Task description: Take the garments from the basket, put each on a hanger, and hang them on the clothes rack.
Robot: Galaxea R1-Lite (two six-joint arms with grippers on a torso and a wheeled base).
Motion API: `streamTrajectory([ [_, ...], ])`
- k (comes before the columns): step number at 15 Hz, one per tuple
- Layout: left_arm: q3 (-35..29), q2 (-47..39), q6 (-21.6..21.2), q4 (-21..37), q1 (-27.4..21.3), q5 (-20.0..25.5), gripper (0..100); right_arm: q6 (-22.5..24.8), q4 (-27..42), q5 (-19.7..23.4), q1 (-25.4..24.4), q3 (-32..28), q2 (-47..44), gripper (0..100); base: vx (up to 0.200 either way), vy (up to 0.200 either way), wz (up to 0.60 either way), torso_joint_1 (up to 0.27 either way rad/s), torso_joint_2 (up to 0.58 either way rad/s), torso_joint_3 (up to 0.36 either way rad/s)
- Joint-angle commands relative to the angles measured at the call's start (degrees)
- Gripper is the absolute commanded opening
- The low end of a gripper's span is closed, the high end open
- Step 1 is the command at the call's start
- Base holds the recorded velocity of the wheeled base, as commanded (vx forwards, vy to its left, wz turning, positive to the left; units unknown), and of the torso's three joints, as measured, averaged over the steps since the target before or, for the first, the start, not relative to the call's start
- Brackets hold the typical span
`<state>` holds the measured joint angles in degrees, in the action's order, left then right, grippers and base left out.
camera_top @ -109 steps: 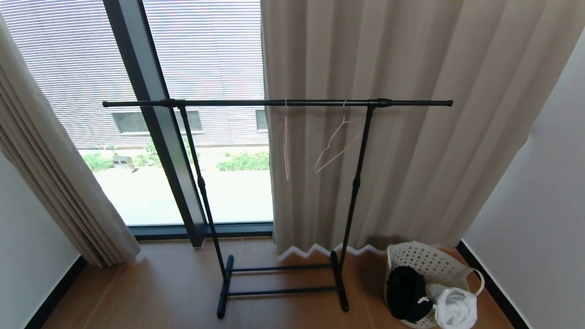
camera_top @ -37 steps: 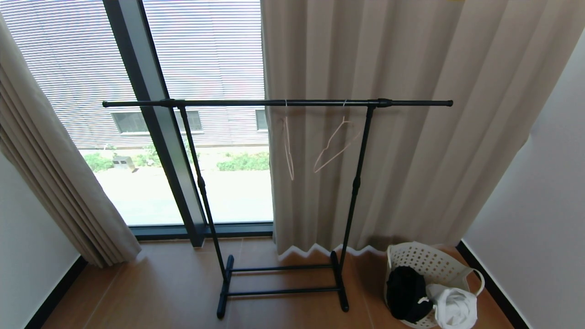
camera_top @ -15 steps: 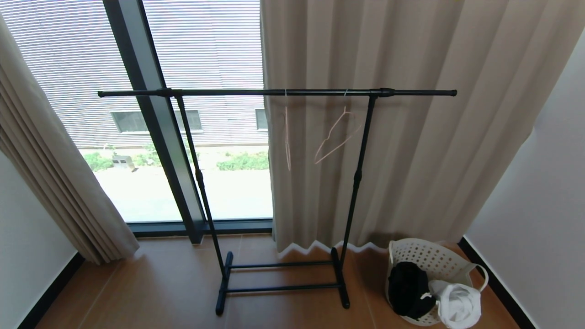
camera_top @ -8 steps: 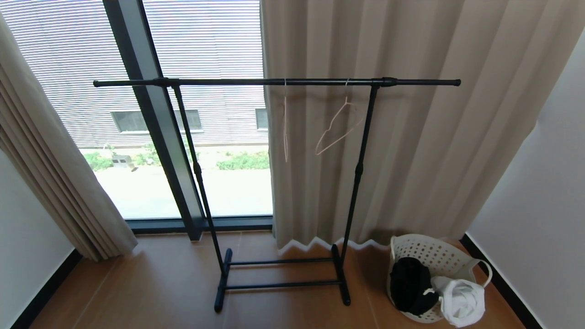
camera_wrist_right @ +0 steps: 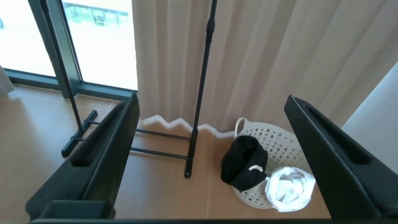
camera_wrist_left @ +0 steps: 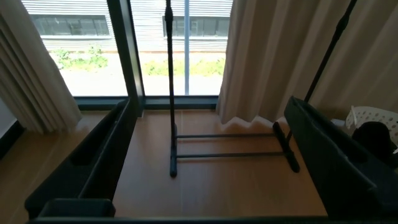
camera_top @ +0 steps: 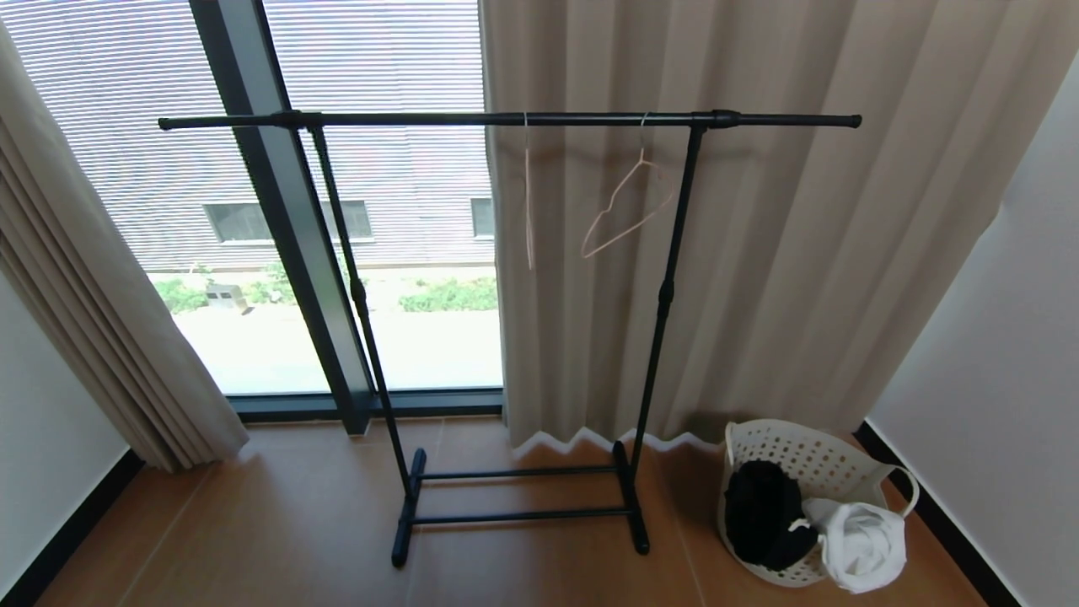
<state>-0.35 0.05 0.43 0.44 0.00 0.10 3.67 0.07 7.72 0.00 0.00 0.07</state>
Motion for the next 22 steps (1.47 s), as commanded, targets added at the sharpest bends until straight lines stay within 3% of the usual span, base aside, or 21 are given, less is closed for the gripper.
streamTrajectory([
  [1,0.0,0.0,0.0,0.0,0.0,0.0,100,0.0,0.0,0.0,0.0,0.0,-0.1,100,0.000,0.000,0.00,-0.217,0.53,0.315],
  [12,0.0,0.0,0.0,0.0,0.0,0.0,100,0.0,0.0,0.0,0.0,0.0,-0.1,100,0.000,0.000,0.00,-0.191,0.53,0.333],
  [22,0.0,0.0,0.0,0.0,0.0,0.0,100,0.0,0.0,0.0,0.0,0.0,-0.1,100,0.000,0.000,0.00,-0.107,0.47,0.356],
])
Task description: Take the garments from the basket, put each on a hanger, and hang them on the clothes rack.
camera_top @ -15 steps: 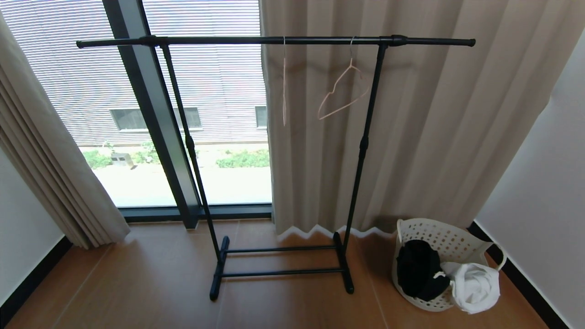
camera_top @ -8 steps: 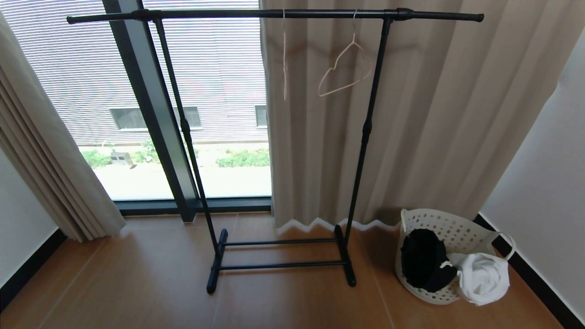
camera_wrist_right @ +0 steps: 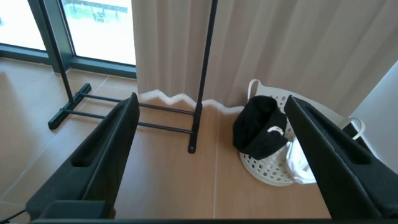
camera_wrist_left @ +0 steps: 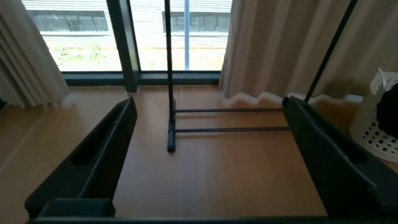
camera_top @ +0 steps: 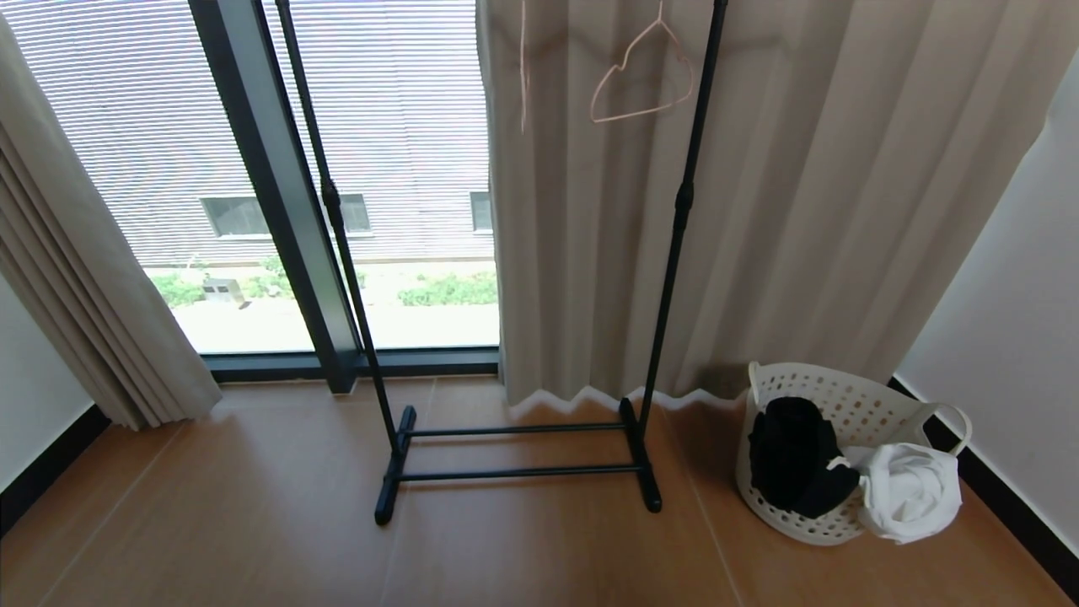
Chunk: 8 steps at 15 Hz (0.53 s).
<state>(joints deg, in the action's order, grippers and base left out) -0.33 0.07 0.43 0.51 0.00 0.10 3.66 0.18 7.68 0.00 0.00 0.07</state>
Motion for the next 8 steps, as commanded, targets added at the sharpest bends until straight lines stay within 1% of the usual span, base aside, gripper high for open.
streamTrajectory([
  [1,0.0,-0.1,0.0,-0.1,0.0,0.0,100,0.0,-0.1,0.0,0.0,0.0,-0.1,100,0.000,0.000,0.00,-0.056,0.36,0.310],
  [2,0.0,-0.1,0.0,-0.1,0.0,0.0,100,0.0,-0.1,0.0,0.0,0.0,-0.1,100,0.000,0.000,0.00,-0.036,0.20,0.173],
  [4,0.0,-0.1,0.0,-0.1,0.0,0.0,100,0.0,-0.1,0.0,0.0,0.0,-0.1,100,0.000,0.000,0.00,-0.012,0.10,0.080],
  [8,0.0,-0.1,0.0,-0.1,0.0,0.0,100,0.0,-0.1,0.0,0.0,0.0,-0.1,100,0.000,0.000,0.00,0.000,0.00,0.000],
])
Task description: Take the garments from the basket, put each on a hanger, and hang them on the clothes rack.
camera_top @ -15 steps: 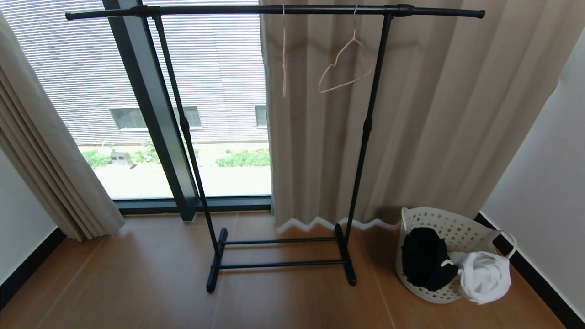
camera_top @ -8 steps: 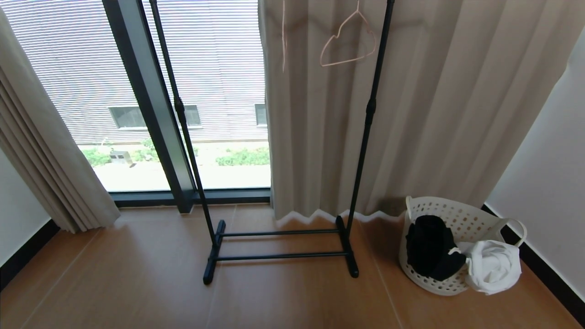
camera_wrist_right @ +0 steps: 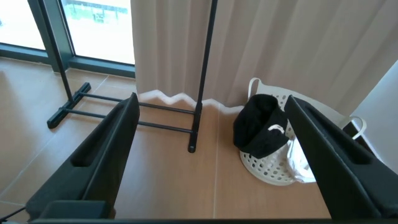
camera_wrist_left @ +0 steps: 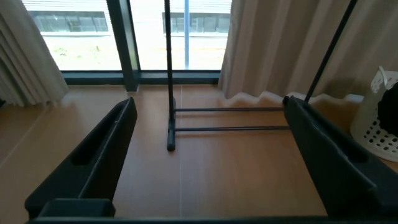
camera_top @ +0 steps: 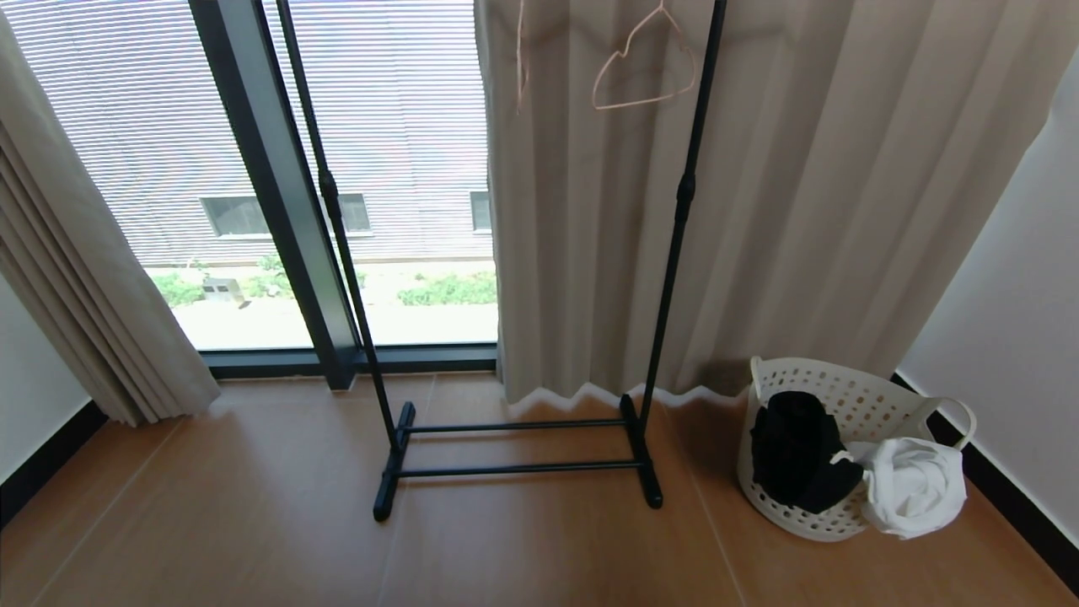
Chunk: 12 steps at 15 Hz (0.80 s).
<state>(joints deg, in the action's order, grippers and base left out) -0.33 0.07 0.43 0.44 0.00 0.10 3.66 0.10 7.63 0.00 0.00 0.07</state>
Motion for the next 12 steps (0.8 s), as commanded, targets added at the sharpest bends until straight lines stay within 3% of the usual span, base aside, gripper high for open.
streamTrajectory([
  [1,0.0,-0.1,0.0,0.0,0.0,0.0,100,0.0,0.0,0.0,0.0,0.0,-0.1,100,0.000,0.000,-0.60,0.002,0.01,0.002],
  [5,0.0,-0.1,-0.1,0.0,0.0,0.0,100,0.0,0.0,0.0,0.0,0.0,-0.1,100,0.000,0.000,-0.60,0.000,0.00,0.001],
  [6,0.1,-0.1,-0.1,0.0,0.0,0.0,100,0.0,0.0,0.0,0.0,0.0,-0.1,100,0.000,0.000,0.00,0.000,0.00,0.000],
  [12,0.0,-0.1,-0.1,0.0,0.0,0.0,100,0.0,0.0,0.0,0.0,0.0,-0.1,100,0.200,-0.200,0.00,-0.002,0.00,0.005],
])
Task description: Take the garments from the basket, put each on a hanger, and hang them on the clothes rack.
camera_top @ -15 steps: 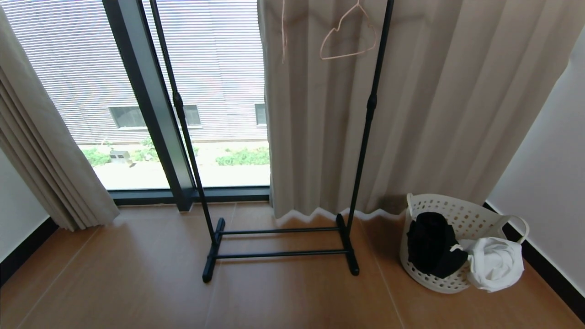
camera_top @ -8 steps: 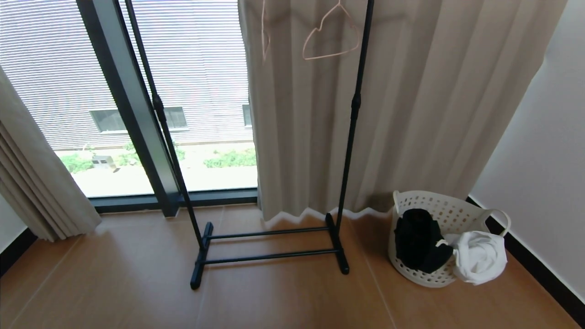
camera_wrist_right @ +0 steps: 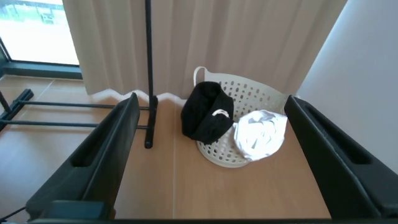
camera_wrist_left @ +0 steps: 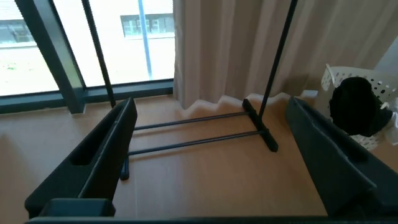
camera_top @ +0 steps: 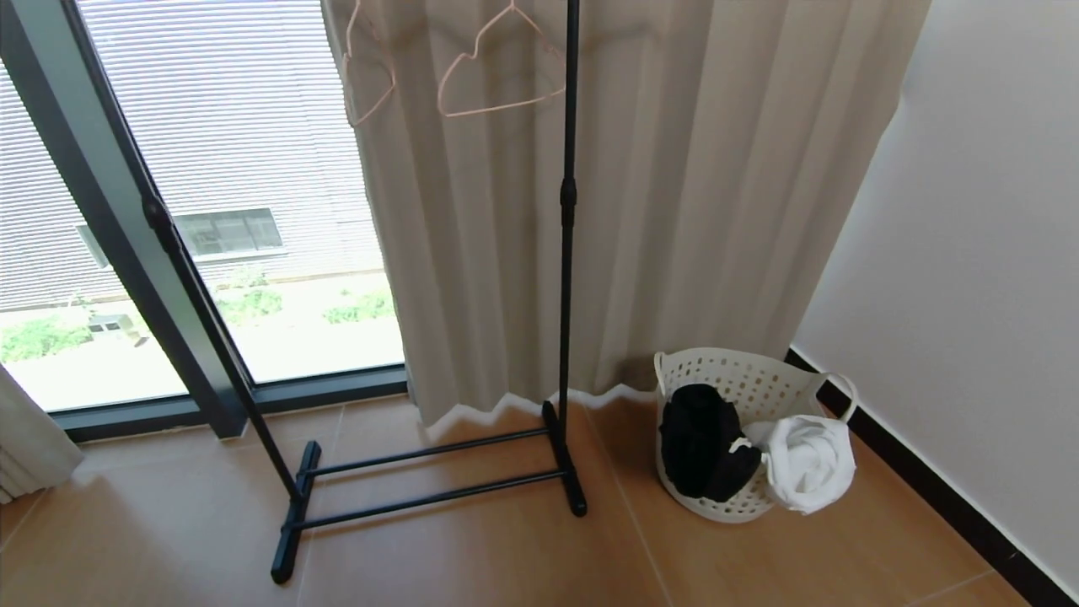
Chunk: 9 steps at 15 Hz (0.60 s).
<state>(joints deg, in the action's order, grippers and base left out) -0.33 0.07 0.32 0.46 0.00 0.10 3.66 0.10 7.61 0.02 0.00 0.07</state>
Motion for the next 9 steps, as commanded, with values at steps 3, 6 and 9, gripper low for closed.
streamTrajectory([
  [3,0.0,-0.1,0.1,0.0,0.0,0.0,100,0.0,0.0,0.0,0.0,0.0,-0.1,100,0.200,-0.200,0.00,0.001,0.00,0.002],
  [6,0.0,-0.1,0.1,0.0,0.0,-0.1,100,0.0,0.0,0.0,0.0,0.0,-0.1,100,0.067,0.000,-0.60,0.001,0.00,0.002],
  [9,0.0,-0.1,0.1,0.0,0.0,-0.1,100,0.0,0.0,0.0,0.0,0.0,-0.1,100,0.000,0.000,0.00,0.000,0.00,0.000],
])
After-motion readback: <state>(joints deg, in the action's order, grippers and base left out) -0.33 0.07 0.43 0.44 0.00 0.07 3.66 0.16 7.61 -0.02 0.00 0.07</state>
